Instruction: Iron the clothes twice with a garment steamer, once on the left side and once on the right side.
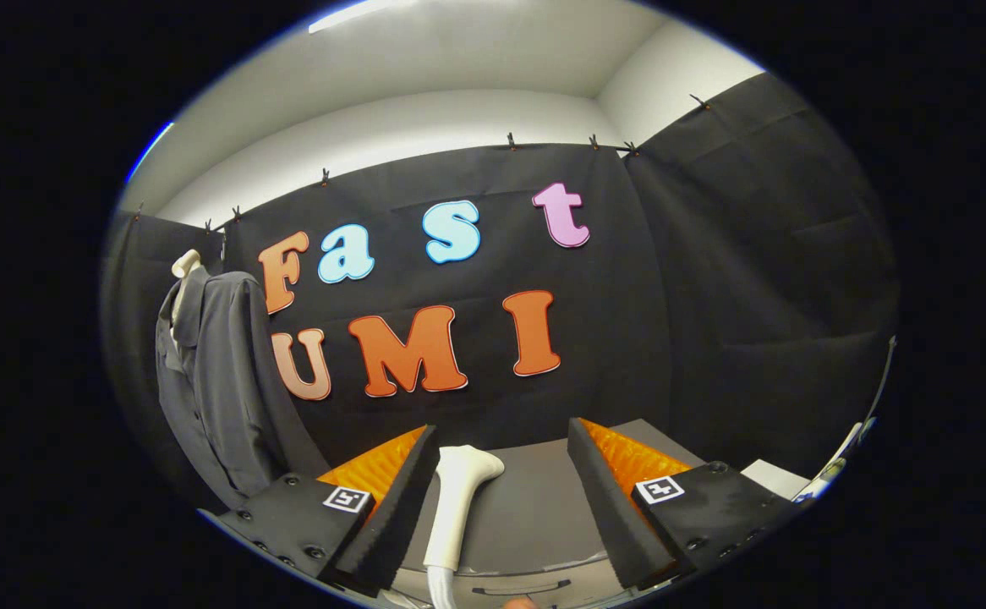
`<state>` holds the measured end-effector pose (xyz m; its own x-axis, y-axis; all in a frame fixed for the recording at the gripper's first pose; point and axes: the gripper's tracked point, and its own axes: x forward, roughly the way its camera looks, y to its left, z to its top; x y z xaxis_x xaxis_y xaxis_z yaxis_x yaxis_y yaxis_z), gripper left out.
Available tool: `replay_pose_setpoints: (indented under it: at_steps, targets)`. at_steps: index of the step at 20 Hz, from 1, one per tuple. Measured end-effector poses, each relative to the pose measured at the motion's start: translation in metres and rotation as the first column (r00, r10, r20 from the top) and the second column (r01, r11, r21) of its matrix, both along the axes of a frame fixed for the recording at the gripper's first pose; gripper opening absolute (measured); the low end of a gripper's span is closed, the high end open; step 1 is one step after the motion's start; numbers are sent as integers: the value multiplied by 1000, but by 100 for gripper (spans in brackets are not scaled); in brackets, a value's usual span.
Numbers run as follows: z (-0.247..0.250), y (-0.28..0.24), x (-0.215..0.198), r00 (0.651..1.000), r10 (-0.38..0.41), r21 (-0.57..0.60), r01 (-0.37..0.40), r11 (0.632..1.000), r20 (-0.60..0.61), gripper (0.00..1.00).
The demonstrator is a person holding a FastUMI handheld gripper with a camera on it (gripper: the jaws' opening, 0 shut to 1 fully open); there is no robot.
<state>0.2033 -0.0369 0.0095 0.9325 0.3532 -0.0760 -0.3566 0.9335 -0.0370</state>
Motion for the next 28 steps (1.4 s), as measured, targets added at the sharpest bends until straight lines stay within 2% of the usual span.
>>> replay_pose_setpoints:
  at_steps: [4, 9, 13, 18, 22, 24, 28]
  targets:
    - [-16, 1, 7, 1000, 3, -38, -3, 999, 1, 98]
    - [-50, 21, 16, 994, 42, 22, -40, 999, -106, 98]
    - [-82, 50, 23, 977, 66, -31, -73, 997, -202, 98]
    - [-136, 81, 36, 927, 60, -127, -115, 985, -371, 98]
    - [-173, 85, 63, 884, -15, -163, -69, 984, -468, 99]
    - [-190, 88, 72, 856, -35, -159, -56, 986, -516, 96]
    - [-218, 95, 77, 814, -47, -158, -55, 986, -578, 85]
